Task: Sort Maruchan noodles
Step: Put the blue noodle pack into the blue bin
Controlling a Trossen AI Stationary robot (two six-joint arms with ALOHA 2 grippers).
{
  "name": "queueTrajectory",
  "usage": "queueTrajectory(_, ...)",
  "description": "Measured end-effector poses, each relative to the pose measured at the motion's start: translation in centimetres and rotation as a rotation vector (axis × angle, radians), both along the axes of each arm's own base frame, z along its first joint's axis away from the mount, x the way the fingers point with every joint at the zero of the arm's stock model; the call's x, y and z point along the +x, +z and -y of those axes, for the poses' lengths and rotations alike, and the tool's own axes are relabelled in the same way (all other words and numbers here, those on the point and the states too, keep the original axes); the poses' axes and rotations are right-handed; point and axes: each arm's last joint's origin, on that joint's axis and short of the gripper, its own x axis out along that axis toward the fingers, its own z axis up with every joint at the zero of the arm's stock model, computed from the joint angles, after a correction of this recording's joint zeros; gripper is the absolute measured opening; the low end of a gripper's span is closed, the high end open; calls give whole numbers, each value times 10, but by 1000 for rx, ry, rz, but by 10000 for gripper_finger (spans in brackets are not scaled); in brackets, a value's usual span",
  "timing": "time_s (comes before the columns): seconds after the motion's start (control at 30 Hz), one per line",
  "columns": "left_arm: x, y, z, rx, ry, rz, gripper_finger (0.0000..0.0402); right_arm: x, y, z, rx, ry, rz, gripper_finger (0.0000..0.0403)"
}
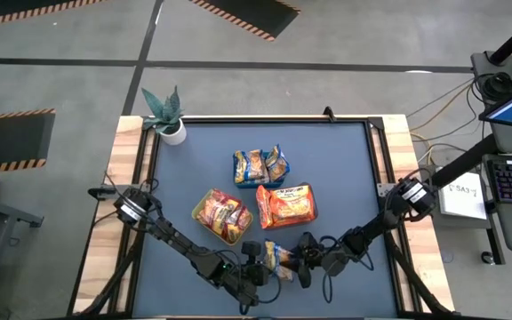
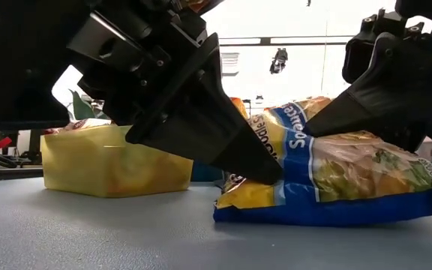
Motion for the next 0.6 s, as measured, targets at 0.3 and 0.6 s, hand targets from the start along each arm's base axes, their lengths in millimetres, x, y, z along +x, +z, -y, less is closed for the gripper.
queueTrajectory(0.3,-5,8,6,45,-49,18,0,-1,5,0,-12,34,1,114)
queueTrajectory(0.6,-30,49,11,191,1,45,0,-1,14,0,-19,46,27,113)
